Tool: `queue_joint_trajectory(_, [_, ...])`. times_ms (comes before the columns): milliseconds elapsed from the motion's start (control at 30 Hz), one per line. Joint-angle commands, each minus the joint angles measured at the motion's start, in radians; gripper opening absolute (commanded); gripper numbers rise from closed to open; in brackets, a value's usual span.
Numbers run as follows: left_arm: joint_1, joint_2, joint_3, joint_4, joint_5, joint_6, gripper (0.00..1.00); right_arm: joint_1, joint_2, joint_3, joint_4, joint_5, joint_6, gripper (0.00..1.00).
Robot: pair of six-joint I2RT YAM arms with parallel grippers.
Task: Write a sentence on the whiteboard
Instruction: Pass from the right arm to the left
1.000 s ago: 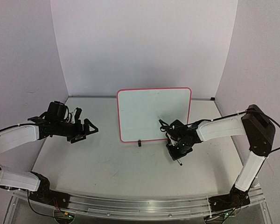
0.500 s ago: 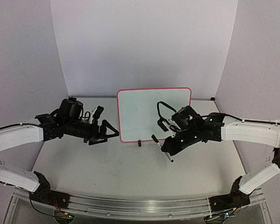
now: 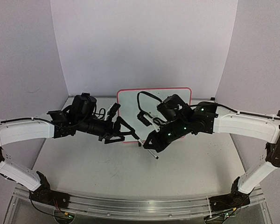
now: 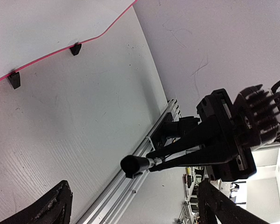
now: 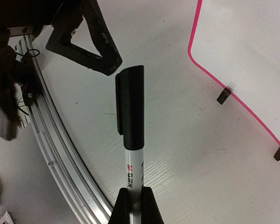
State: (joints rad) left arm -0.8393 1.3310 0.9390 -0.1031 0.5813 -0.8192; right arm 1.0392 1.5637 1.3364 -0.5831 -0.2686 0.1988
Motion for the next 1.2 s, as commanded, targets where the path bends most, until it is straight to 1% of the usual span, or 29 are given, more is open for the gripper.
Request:
queue_joint_trajectory(0, [-0.001,0.018,0.037,0.042,0.036,-0.028,0.81,0.018,0.016,0.062,-0.032,-0.027,-0.028,0.00])
queue_joint_trajectory(167, [-0.002,0.026,0.037,0.054,0.048,-0.031,0.53,0.027,0.032,0.077,-0.034,-0.038,-0.030,0.00])
queue_joint_trajectory(267, [-0.001,0.033,0.041,0.053,0.064,-0.031,0.43,0.030,0.038,0.082,-0.037,-0.037,-0.033,0.00])
queue_joint_trajectory(367, [-0.001,0.036,0.043,0.053,0.071,-0.032,0.38,0.032,0.041,0.085,-0.038,-0.041,-0.036,0.00])
queue_joint_trajectory(533, [-0.002,0.046,0.050,0.058,0.089,-0.036,0.24,0.037,0.050,0.086,-0.037,-0.043,-0.039,0.00])
queue_joint_trajectory(600, [-0.001,0.050,0.050,0.061,0.095,-0.039,0.22,0.039,0.052,0.088,-0.038,-0.046,-0.042,0.00])
queue_joint_trajectory(700, [-0.001,0.058,0.050,0.066,0.106,-0.046,0.22,0.040,0.054,0.091,-0.038,-0.052,-0.044,0.00])
queue_joint_trajectory(1000, [-0.001,0.079,0.054,0.075,0.129,-0.054,0.23,0.043,0.061,0.096,-0.038,-0.063,-0.050,0.00])
queue_joint_trajectory(1167, [-0.001,0.086,0.055,0.077,0.129,-0.058,0.17,0.046,0.061,0.100,-0.038,-0.070,-0.056,0.00])
